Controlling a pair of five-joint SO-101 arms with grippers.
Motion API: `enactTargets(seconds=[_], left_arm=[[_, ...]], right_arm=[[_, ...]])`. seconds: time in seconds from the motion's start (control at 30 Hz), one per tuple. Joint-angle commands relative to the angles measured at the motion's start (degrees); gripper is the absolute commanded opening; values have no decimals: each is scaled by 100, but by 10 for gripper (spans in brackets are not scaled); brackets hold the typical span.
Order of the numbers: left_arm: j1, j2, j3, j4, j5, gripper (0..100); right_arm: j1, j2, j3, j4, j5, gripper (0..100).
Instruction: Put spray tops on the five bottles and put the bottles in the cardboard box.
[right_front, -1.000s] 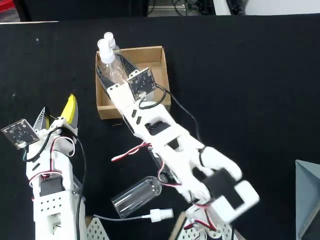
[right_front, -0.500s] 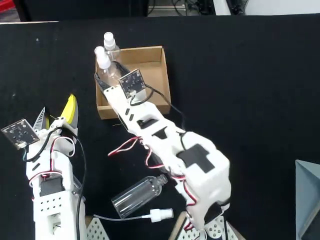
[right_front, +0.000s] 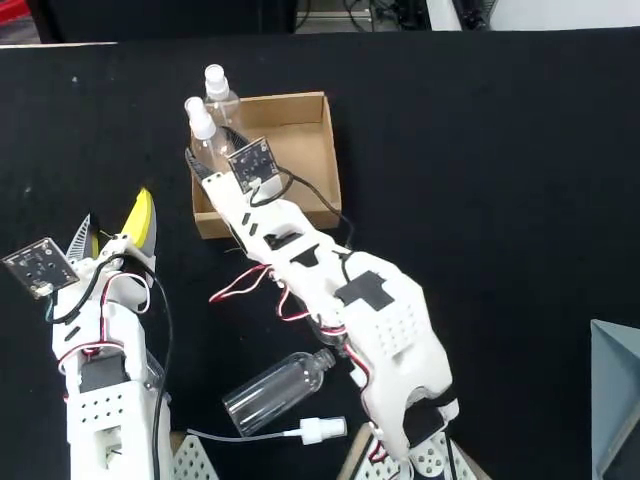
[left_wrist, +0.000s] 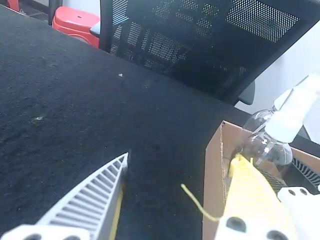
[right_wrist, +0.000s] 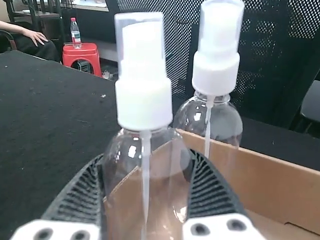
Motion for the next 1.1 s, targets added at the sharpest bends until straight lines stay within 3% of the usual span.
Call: enactTargets(seconds=[0.0, 0.5, 0.73, 1.07], left_arm=[[31, -79, 66, 35, -35, 302], [31, -79, 66, 35, -35, 302], [31, -79, 66, 35, -35, 302], [31, -79, 66, 35, -35, 302]], right_arm=[[105, -4, -330, -352, -44, 26], [105, -22, -57, -695, -9, 32], [53, -13, -40, -501, -44, 212], [44, -31, -22, -422, -44, 202]])
